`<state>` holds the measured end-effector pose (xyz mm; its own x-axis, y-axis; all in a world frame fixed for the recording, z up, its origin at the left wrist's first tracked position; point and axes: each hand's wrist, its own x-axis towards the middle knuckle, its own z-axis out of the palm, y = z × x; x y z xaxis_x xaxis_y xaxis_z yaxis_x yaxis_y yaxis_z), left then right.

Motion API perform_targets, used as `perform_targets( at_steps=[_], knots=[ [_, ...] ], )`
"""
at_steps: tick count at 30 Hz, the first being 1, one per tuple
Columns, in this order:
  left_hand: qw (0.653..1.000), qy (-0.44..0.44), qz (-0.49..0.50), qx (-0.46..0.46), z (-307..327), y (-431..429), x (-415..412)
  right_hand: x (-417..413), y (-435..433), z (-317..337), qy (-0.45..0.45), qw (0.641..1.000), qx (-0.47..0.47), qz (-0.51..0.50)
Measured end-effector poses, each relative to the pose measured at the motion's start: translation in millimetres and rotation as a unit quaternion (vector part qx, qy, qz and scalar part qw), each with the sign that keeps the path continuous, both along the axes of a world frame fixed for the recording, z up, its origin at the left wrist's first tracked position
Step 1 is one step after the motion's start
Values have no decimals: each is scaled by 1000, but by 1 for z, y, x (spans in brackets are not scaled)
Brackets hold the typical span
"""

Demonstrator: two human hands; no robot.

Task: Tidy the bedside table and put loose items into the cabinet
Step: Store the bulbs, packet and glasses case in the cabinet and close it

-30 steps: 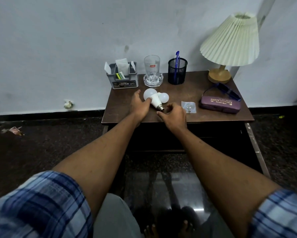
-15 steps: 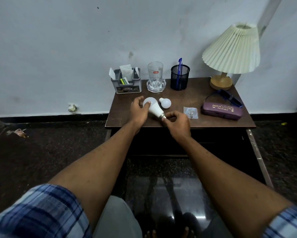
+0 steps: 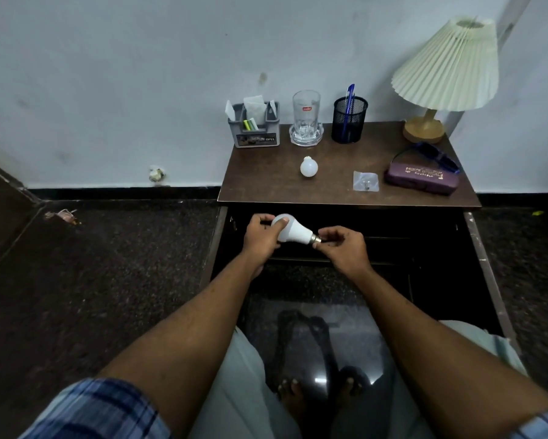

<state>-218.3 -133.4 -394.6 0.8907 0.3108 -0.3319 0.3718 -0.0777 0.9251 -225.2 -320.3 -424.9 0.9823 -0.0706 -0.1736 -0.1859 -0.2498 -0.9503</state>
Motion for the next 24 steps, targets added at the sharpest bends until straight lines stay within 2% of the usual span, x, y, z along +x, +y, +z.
perform_targets(
  at_steps=[2,6,12,18,21,24],
  knots=[
    [999,49,-4,-4,-13,6,0,-3,4,-12,27,999,-23,21],
    [995,94,22,-8,-31,18,13,8,24,-30,45,996,-70,34],
    [988,103,97,-60,-58,26,55,53,70,-56,88,995,-40,-21],
    [975,121,139,-123,-74,28,85,107,119,-73,127,987,-70,-67],
    [971,127,157,-126,-79,33,95,126,141,-82,185,979,-81,-40],
    [968,128,176,-128,-85,35,101,140,156,-92,228,967,-103,36]
  ],
)
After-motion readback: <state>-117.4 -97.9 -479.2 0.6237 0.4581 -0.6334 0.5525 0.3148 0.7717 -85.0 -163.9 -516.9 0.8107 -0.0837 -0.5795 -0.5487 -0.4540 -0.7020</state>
